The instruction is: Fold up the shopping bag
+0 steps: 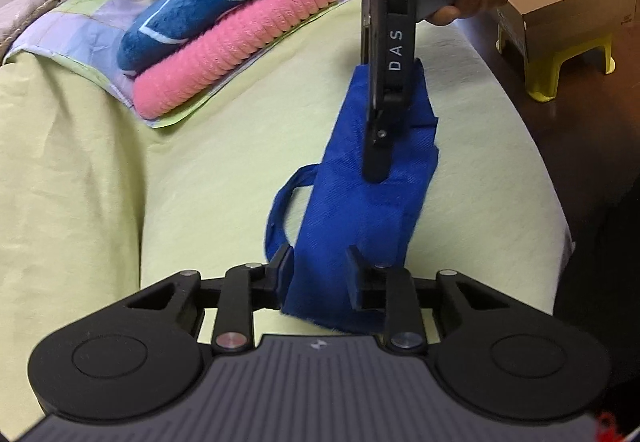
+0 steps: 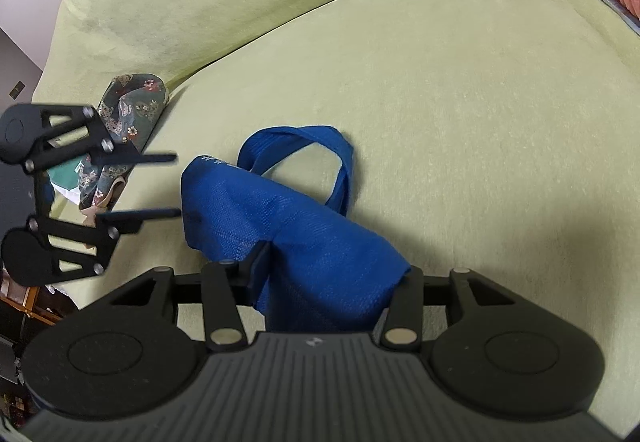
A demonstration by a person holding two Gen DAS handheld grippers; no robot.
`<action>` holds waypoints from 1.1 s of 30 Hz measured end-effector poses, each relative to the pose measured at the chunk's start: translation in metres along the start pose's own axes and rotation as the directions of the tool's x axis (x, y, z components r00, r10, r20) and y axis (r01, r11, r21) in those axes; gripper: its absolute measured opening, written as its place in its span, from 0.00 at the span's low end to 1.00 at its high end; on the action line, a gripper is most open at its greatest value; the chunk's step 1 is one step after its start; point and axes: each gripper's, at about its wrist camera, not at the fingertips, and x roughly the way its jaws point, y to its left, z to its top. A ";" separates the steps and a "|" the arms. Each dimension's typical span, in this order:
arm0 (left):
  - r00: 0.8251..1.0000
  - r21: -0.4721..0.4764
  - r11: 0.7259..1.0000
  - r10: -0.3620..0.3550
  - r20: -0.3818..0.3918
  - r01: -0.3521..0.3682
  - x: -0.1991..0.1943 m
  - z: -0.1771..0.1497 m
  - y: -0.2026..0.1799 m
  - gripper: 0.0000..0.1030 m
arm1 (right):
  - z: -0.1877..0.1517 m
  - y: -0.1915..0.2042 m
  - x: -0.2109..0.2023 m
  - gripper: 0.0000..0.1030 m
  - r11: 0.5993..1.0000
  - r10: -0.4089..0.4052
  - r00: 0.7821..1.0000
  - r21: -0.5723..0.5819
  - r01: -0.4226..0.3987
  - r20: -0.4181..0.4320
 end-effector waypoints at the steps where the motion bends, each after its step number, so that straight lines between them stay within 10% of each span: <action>1: 1.000 -0.005 1.000 -0.004 0.000 0.004 0.002 0.000 0.000 0.33 | 0.000 0.000 0.000 0.38 1.000 0.000 1.000 0.000 0.000 -0.001; 33: 0.997 -0.144 0.987 -0.077 -0.010 0.074 0.033 -0.004 0.012 0.33 | 0.005 -0.001 0.007 0.38 1.000 -0.029 1.000 -0.005 0.029 0.011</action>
